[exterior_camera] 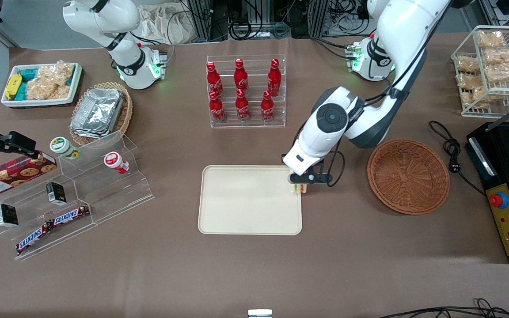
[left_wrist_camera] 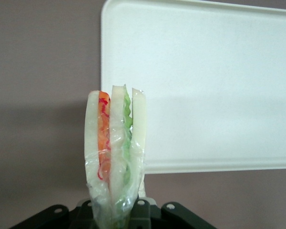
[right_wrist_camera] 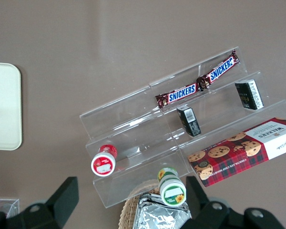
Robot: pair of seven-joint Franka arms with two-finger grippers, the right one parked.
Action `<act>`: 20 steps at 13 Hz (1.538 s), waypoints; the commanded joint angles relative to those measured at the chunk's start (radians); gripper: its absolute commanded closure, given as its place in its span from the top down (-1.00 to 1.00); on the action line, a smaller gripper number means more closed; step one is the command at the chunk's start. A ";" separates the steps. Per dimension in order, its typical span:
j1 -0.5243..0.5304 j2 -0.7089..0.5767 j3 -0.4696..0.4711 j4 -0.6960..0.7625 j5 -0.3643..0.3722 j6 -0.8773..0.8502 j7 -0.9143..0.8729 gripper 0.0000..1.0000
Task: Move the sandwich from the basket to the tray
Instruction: 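Lower the sandwich onto the tray and open the left gripper, then raise the left gripper away from the sandwich on the tray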
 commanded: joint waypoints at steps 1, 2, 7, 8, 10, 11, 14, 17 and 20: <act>-0.011 0.091 0.006 0.074 0.078 0.007 -0.006 -1.00; -0.021 0.129 0.006 0.099 0.127 0.014 -0.012 -1.00; -0.025 0.237 0.007 0.157 0.220 0.123 -0.033 0.27; -0.025 0.237 0.007 0.156 0.220 0.128 -0.050 0.52; -0.015 0.214 0.007 0.154 0.217 0.126 -0.108 0.98; -0.016 0.162 0.010 0.150 0.220 0.111 -0.165 0.98; 0.030 0.038 0.011 0.156 0.201 -0.085 -0.202 0.98; 0.096 -0.090 0.007 0.157 0.160 -0.214 -0.178 0.98; 0.194 -0.217 0.004 0.163 0.018 -0.338 -0.028 0.98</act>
